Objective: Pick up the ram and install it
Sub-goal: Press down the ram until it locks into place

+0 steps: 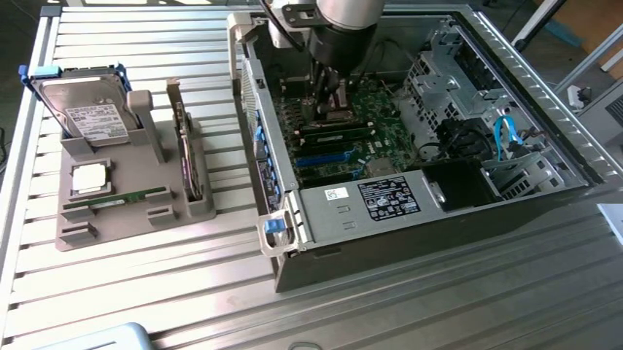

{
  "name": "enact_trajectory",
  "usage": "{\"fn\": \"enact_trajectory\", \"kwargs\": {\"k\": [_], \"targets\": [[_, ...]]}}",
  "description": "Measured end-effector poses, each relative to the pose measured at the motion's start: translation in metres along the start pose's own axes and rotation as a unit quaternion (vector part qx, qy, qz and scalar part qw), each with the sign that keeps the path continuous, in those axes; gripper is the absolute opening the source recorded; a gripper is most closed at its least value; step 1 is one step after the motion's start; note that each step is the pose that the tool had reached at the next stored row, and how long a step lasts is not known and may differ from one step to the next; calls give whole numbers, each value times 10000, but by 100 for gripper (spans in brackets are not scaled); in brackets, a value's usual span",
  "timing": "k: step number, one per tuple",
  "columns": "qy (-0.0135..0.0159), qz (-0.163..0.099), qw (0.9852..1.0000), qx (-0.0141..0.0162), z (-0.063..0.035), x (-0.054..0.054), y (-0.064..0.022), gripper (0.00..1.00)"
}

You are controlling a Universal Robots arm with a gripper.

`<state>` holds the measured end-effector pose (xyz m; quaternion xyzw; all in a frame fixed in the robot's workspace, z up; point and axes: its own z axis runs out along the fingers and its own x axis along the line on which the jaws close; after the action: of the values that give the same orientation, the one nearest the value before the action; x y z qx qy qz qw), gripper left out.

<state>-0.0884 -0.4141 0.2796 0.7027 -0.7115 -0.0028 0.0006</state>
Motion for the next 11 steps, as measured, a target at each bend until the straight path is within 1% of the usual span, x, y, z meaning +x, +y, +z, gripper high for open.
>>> {"fn": "enact_trajectory", "kwargs": {"k": [1, 2, 5, 8, 9, 11], "targets": [[0, 0, 10000, -1, 0, -1, -62, 11], [0, 1, 10000, -3, -1, -2, -168, 11], [0, 1, 10000, -10, -4, -4, -358, 11], [0, 1, 10000, -18, -8, -7, -597, 11], [1, 1, 10000, -21, -10, -8, -655, 11], [0, 0, 10000, -22, -11, -8, -706, 11]]}}
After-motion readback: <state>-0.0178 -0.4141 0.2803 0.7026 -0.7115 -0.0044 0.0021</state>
